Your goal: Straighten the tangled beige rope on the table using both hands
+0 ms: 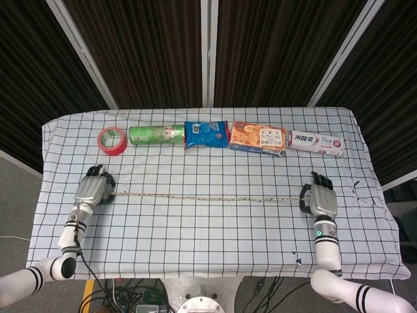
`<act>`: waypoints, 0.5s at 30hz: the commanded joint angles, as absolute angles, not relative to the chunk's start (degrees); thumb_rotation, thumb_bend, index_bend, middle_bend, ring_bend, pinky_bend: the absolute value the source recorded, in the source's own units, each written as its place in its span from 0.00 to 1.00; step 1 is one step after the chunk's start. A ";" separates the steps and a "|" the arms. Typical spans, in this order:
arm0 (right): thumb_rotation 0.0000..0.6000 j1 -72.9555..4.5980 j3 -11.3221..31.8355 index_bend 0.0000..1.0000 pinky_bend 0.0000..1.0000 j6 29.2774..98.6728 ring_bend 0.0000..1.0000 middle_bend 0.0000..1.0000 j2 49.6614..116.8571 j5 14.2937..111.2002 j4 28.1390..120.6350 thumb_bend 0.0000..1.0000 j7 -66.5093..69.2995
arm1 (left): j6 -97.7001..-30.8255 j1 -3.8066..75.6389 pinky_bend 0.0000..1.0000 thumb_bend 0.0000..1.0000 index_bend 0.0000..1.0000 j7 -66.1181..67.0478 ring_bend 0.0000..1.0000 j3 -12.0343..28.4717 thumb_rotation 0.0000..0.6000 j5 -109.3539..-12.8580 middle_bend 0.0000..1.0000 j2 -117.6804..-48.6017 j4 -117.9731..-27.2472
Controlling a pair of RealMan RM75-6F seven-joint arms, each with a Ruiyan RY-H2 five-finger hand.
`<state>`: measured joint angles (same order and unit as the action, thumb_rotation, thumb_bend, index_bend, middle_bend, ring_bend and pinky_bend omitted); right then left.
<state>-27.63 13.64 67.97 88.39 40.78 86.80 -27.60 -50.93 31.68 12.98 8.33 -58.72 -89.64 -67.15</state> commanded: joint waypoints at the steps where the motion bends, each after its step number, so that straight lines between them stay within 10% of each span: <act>1: 1.00 -27.55 13.60 0.69 0.00 68.10 0.00 0.05 88.43 40.83 86.84 0.39 -27.59 | -51.35 31.56 0.01 0.25 0.31 12.83 0.00 8.46 1.00 -58.79 0.23 -89.61 -67.15; 15: 1.00 -27.28 13.75 0.69 0.00 68.80 0.00 0.05 88.12 41.31 87.51 0.39 -27.50 | -53.59 30.86 0.01 0.23 0.27 11.84 0.00 9.06 1.00 -59.92 0.21 -88.22 -69.23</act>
